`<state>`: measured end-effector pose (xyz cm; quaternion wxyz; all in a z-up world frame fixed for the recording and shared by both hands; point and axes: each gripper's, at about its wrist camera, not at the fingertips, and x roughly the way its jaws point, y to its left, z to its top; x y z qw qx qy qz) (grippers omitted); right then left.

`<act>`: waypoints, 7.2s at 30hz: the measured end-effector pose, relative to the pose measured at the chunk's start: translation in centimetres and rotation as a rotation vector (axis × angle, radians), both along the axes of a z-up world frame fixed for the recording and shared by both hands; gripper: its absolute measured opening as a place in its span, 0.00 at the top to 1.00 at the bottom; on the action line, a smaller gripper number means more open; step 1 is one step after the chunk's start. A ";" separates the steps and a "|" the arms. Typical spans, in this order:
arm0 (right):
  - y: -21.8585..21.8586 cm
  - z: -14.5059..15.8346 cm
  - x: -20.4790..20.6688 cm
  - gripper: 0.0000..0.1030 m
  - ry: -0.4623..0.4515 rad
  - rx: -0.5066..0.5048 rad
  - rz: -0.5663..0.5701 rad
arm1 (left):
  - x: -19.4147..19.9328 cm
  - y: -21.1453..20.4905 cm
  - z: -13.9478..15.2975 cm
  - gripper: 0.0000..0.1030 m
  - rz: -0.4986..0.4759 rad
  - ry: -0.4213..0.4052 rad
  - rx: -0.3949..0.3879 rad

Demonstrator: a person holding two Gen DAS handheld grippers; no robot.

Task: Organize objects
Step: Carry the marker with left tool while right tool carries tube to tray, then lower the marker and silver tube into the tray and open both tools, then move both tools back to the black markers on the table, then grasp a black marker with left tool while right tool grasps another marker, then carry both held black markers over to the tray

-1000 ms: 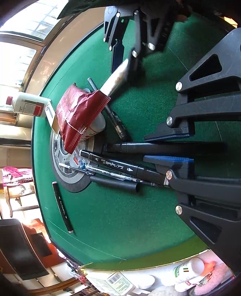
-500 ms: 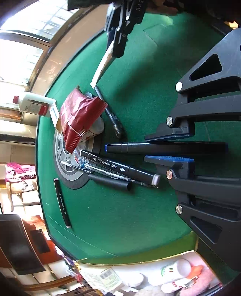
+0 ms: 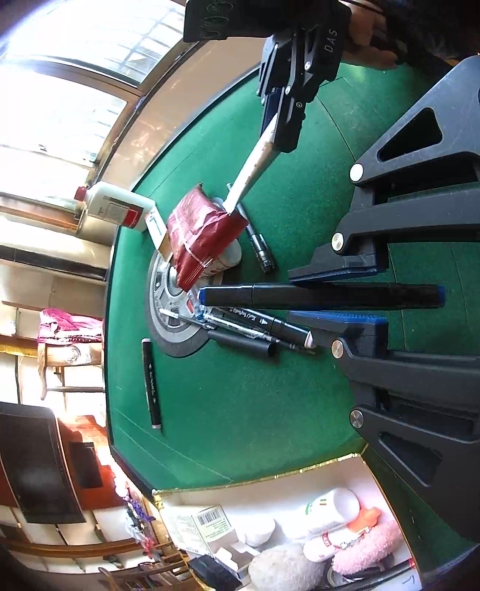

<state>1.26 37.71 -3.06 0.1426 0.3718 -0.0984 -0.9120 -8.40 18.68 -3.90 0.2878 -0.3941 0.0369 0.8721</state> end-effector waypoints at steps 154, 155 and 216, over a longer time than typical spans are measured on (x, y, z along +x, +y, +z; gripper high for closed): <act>1.8 -4.1 -6.3 0.53 -0.276 -0.150 0.381 | -3.3 2.1 -3.6 0.87 -0.023 -0.073 -0.113; 0.6 -3.8 -5.7 0.53 -0.245 -0.084 0.399 | -3.2 2.2 -3.6 0.87 -0.024 -0.067 -0.118; -7.7 1.9 -3.4 0.94 0.052 -0.002 0.143 | -0.2 -5.0 2.2 0.87 0.100 0.047 0.160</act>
